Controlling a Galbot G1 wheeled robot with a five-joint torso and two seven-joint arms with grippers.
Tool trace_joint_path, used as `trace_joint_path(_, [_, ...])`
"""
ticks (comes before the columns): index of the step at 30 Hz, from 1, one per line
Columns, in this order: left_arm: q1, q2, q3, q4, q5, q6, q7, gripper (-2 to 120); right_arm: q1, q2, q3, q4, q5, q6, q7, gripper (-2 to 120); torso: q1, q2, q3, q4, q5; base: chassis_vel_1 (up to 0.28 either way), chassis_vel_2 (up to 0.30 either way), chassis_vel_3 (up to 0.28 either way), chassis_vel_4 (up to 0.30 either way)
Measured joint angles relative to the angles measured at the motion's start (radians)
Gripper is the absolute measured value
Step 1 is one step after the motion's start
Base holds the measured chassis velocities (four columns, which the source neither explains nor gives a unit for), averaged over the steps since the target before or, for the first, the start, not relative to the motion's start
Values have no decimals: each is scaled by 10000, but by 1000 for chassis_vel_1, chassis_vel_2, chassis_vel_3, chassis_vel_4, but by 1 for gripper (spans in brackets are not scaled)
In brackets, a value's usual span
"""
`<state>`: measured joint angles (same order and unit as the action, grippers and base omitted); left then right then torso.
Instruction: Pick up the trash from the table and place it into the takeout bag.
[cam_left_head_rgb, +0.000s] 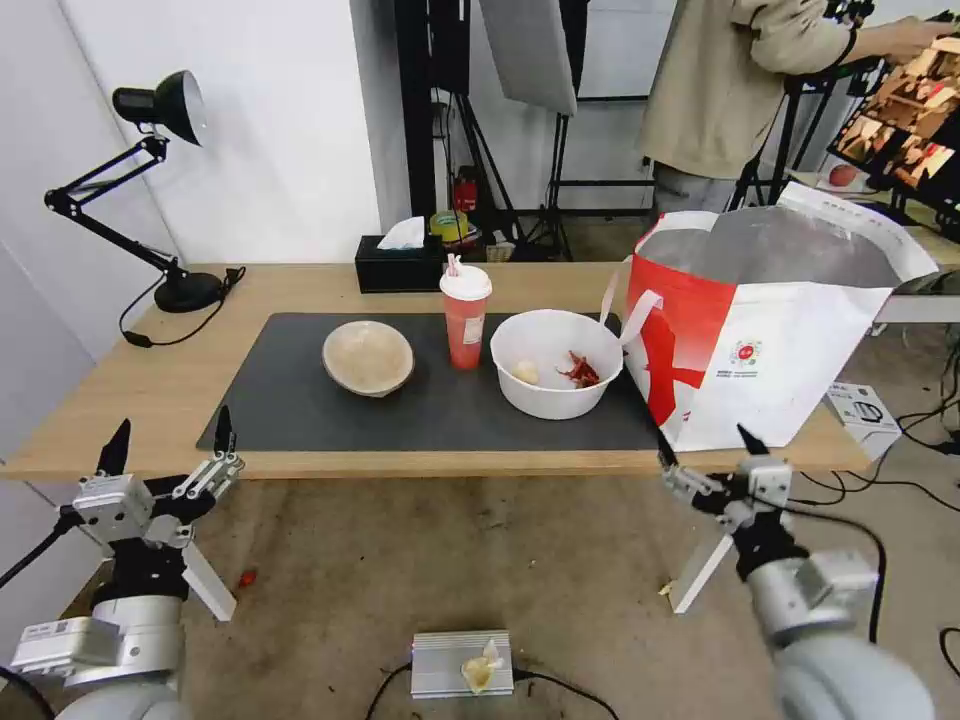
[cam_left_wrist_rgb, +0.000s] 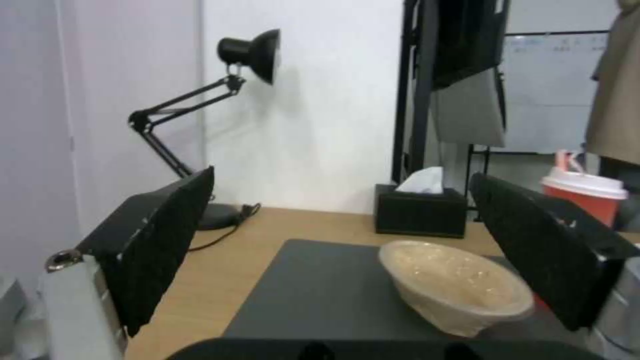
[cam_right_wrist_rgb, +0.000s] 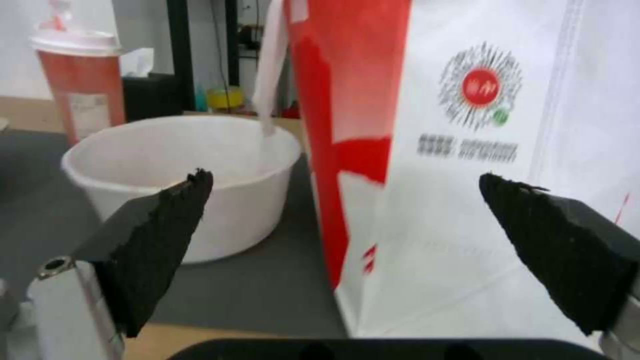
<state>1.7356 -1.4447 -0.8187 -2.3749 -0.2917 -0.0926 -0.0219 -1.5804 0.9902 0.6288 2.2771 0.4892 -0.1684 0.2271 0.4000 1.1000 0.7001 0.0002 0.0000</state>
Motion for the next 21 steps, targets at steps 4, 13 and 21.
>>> trace_joint_path(4, [121, 28, 143, -102, -70, -141, 318, 100, 28, -754, 95, 263, 543, 105, -45, 100, 0, -1, 0, -3, 0, 0, 0, 0, 0])
trace_joint_path(13, [284, 8, 857, -116, -140, -384, 854, 100, 432, -1752, -222, 565, 1030, 170, -237, 100, 0, -1, 0, -4, 2, 0, 0, 0, 0])
trace_joint_path(21, [261, -20, 1523, 143, 173, -524, 1145, 100, 1288, -3134, -650, 474, 1770, 298, -357, 100, 0, 0, 0, -3, 1, 0, 0, 0, 0])
